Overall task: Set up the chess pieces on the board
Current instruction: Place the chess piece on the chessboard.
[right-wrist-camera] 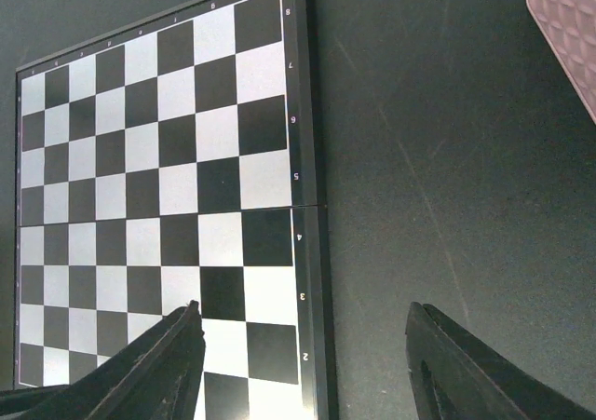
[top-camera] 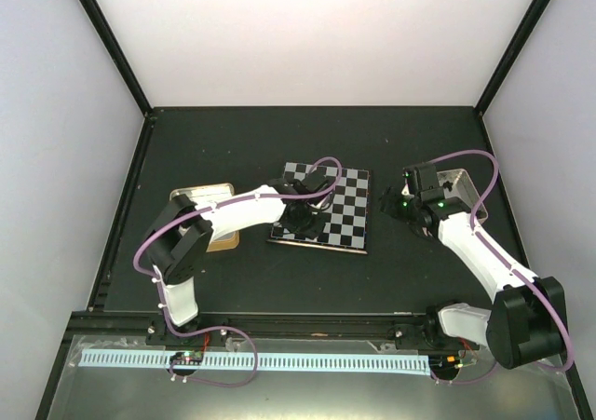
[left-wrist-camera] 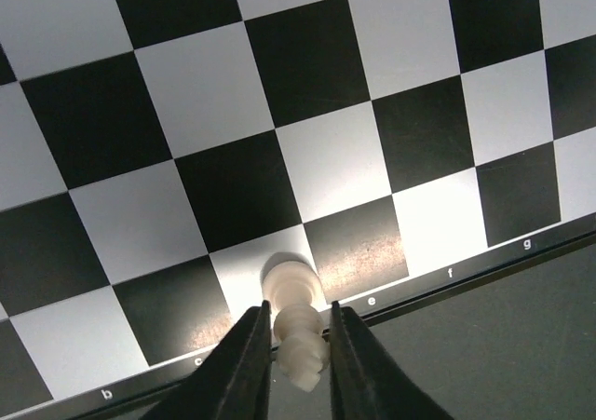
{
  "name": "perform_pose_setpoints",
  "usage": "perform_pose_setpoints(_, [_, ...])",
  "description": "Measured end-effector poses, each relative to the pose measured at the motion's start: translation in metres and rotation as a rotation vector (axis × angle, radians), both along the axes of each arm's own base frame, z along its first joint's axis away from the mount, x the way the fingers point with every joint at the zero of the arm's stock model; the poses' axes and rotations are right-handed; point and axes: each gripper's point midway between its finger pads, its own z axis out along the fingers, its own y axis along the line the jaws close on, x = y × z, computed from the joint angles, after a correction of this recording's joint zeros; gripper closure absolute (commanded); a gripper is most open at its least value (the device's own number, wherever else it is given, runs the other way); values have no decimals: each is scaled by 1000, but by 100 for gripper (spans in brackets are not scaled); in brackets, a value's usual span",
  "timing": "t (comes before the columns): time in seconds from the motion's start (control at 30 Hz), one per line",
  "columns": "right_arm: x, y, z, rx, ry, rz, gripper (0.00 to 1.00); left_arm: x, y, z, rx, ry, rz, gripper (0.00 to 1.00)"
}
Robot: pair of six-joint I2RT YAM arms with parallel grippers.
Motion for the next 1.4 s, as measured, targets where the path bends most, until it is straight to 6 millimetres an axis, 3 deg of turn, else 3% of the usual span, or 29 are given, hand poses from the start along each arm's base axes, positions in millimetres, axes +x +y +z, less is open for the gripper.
perform_pose_setpoints(0.23, [-1,1,0,5,3,7,38,3,-2,2,12,-16,-9,57])
perform_pose_setpoints(0.43, [-2,5,0,22,8,19,38,5,-1,2,22,-30,-9,52])
perform_pose_setpoints(0.8, [-2,6,1,27,9,23,38,5,-1,1,24,-25,-12,61])
perform_pose_setpoints(1.03, [-3,7,0,31,10,27,38,0,7,-11,75,6,-10,66])
perform_pose_setpoints(1.3, [-5,8,-2,37,18,32,38,1,9,-11,90,4,-8,62])
perform_pose_setpoints(1.4, [-5,8,-2,38,18,33,38,1,8,-11,84,6,-16,67])
